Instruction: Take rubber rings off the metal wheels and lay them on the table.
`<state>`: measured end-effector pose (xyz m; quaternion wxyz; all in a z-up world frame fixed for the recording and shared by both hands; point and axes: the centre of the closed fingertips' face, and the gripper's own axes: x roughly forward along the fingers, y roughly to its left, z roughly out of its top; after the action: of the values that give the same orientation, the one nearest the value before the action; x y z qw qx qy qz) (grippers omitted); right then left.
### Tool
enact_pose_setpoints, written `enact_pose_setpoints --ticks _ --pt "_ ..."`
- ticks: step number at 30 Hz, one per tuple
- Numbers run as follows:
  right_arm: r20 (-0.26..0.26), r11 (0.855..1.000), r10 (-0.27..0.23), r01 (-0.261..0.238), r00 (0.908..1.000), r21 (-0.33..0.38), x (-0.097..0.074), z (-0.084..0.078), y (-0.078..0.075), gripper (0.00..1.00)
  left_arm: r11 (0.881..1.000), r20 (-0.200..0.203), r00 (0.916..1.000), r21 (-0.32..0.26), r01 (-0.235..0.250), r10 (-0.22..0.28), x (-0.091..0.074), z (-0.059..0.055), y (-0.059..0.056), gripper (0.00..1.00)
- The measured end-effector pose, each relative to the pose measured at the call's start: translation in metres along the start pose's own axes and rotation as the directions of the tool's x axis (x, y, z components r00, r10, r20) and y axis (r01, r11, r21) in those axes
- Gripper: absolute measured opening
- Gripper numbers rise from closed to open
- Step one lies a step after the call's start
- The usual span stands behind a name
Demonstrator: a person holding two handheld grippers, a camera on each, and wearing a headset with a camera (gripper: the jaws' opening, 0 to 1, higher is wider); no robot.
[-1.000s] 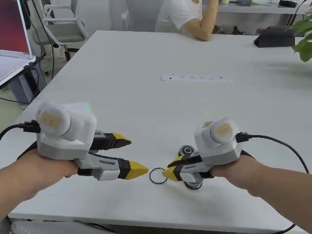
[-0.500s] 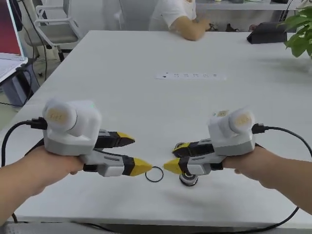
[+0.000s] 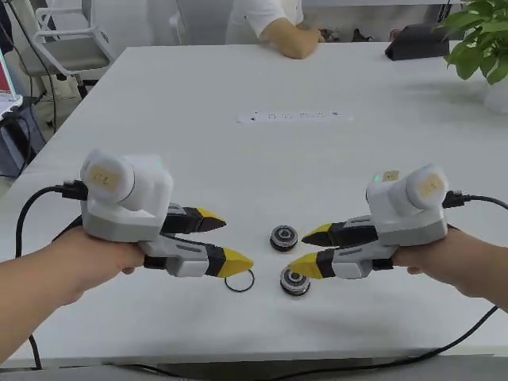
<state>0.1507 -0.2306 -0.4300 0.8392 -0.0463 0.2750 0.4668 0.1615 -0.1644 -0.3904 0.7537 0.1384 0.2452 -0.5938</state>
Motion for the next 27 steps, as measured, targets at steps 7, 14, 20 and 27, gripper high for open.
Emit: enact_pose_setpoints --ticks 7,14,20,27 --pt "-0.02 1.0 0.012 -0.012 0.9997 -0.007 -0.002 -0.017 -0.003 0.35 0.999 -0.023 0.9993 0.021 0.031 -0.03 0.015 -0.001 -0.008 0.45" --pt "-0.046 1.0 0.012 -0.013 0.9989 -0.017 -0.001 -0.032 -0.005 0.32 0.997 -0.044 0.997 0.042 0.065 -0.064 0.033 -0.003 -0.016 0.43" --pt "-0.067 0.999 0.018 -0.02 0.9976 -0.03 0.003 -0.04 -0.007 0.29 0.994 -0.081 0.9924 0.055 0.097 -0.092 0.049 -0.01 -0.023 0.42" --pt "-0.073 0.999 0.027 -0.031 0.9969 -0.042 0.01 -0.044 -0.005 0.24 0.991 -0.098 0.9885 0.051 0.12 -0.115 0.065 -0.015 -0.027 0.38"
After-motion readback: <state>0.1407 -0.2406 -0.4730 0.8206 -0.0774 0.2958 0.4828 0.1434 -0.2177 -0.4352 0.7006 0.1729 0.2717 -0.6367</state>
